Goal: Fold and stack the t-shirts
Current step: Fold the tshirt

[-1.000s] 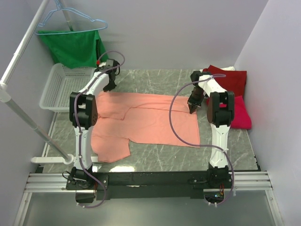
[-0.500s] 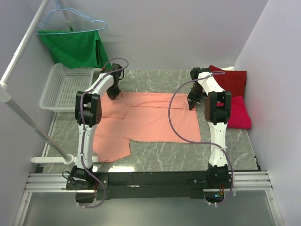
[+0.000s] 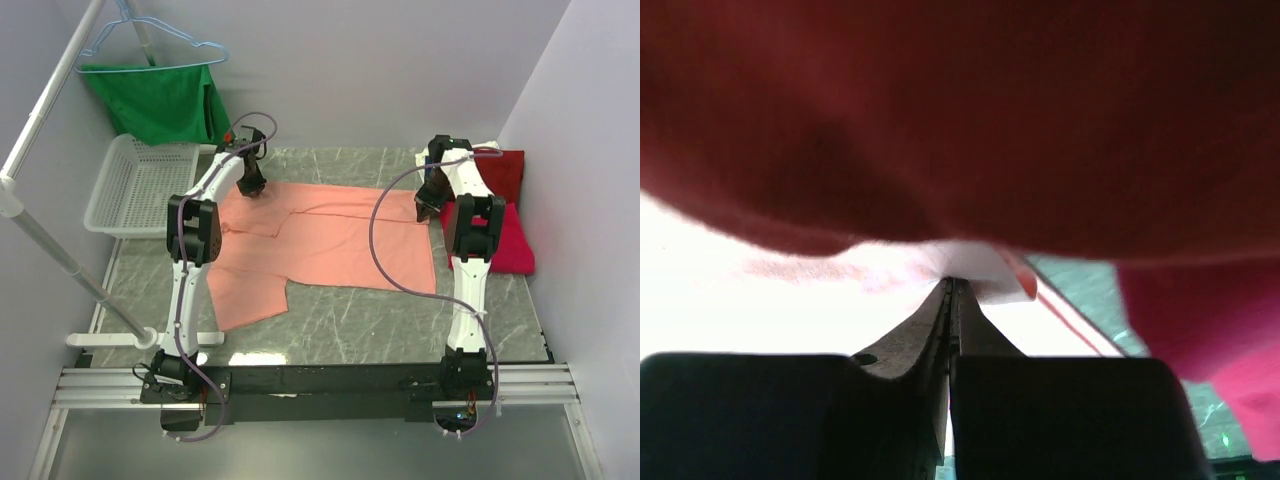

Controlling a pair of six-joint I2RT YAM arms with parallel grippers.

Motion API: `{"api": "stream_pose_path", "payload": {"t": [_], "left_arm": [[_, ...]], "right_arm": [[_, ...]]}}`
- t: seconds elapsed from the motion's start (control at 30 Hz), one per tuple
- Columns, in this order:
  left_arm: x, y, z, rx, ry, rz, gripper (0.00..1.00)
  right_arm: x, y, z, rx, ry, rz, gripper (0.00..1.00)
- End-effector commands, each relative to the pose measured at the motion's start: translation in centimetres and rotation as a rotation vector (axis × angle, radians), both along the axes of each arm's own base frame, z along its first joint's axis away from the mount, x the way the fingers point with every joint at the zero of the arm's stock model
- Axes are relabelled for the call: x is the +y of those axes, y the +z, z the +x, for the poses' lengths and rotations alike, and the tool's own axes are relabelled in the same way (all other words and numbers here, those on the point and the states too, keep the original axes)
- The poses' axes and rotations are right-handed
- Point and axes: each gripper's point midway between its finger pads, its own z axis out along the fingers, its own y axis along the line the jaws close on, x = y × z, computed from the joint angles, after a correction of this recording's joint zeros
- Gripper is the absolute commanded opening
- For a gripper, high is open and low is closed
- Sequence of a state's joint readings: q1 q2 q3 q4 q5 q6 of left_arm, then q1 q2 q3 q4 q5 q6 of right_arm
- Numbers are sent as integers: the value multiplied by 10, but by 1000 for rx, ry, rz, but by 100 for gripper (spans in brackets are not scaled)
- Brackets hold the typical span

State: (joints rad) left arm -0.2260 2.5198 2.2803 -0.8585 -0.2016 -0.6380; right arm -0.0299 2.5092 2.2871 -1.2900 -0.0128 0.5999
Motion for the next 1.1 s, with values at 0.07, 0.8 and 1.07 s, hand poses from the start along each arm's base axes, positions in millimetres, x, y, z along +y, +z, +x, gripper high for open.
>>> {"api": "stream_pose_path", "payload": {"t": [0.07, 0.8, 1.07], "left_arm": [[-16, 36, 21, -149, -65, -57, 31], [21, 56, -102, -15, 18, 21, 30], [12, 42, -128, 20, 14, -93, 31]], "right_arm": [[-3, 42, 18, -148, 28, 4, 3], [158, 116, -23, -380, 440, 139, 15], [276, 123, -34, -519, 628, 375, 26]]}}
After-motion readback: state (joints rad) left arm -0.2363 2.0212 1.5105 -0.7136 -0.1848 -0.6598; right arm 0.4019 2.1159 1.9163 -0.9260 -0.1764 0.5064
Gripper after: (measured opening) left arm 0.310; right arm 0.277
